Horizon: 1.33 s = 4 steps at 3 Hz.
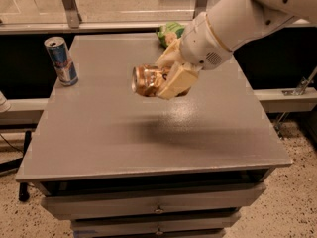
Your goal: Pick orange can
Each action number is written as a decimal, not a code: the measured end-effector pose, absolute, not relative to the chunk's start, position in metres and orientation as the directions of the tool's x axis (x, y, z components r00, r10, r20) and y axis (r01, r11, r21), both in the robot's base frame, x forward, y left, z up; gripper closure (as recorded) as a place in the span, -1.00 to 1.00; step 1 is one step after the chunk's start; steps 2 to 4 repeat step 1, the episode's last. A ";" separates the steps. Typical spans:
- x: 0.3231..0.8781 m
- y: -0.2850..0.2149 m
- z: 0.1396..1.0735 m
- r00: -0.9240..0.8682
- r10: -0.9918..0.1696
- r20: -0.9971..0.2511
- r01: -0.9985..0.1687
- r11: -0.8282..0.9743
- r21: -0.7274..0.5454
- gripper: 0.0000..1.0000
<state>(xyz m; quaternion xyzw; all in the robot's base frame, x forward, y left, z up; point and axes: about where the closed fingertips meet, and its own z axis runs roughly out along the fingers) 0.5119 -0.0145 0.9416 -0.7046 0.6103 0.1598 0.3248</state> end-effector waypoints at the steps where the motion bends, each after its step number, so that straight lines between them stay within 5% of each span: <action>1: 0.510 -0.012 0.944 0.185 -0.754 -0.630 -0.968 -0.030 -0.249 1.00; 4: 0.510 -0.012 0.944 0.185 -0.754 -0.630 -0.968 -0.030 -0.249 1.00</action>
Offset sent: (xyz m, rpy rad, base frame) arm 0.0000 0.0000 0.0000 0.0000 0.0000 0.0000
